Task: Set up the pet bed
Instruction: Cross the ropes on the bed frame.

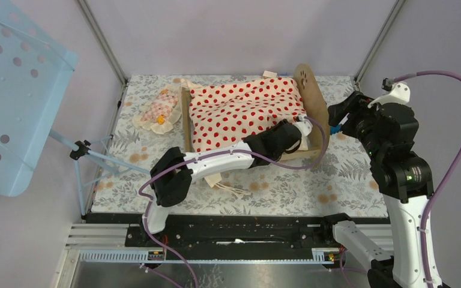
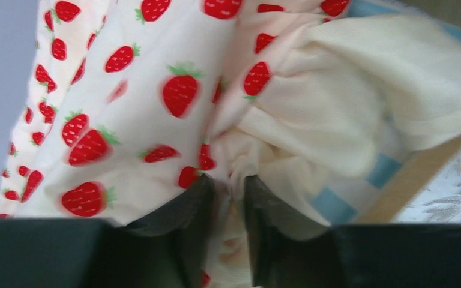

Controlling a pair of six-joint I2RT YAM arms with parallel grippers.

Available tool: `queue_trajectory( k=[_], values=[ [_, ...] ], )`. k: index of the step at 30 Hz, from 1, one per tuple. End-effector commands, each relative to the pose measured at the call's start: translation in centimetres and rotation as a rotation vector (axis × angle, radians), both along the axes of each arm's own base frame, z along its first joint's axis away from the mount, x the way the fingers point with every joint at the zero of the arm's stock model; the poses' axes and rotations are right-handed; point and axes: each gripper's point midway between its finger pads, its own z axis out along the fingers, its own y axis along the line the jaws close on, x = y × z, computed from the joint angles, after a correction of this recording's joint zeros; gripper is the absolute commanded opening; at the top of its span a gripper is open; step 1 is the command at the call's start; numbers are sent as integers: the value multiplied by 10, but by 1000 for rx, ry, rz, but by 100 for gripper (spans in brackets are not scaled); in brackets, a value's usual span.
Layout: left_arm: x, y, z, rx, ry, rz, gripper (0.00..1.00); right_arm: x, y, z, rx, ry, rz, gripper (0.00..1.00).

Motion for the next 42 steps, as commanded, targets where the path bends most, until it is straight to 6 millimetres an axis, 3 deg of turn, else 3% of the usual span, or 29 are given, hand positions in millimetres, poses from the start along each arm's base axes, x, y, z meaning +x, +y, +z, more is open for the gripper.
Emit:
queue_trajectory(
  k=[1, 5, 17, 25, 35, 42],
  values=[
    [26, 27, 21, -42, -62, 104, 17, 11, 8, -3, 12, -13, 27, 70],
    [37, 52, 29, -69, -61, 148, 1, 15, 8, -10, 8, -4, 26, 69],
    [74, 115, 56, -347, 99, 206, 0, 29, 26, -51, -7, 113, 121, 68],
    [92, 146, 51, -380, 138, 253, 0, 38, 71, -83, 42, 207, 371, 53],
    [110, 177, 45, -422, 156, 338, 0, 49, 133, -127, -8, 264, 542, 56],
    [119, 190, 41, -458, 170, 389, 0, 69, 155, -166, -49, 207, 556, 56]
  ],
)
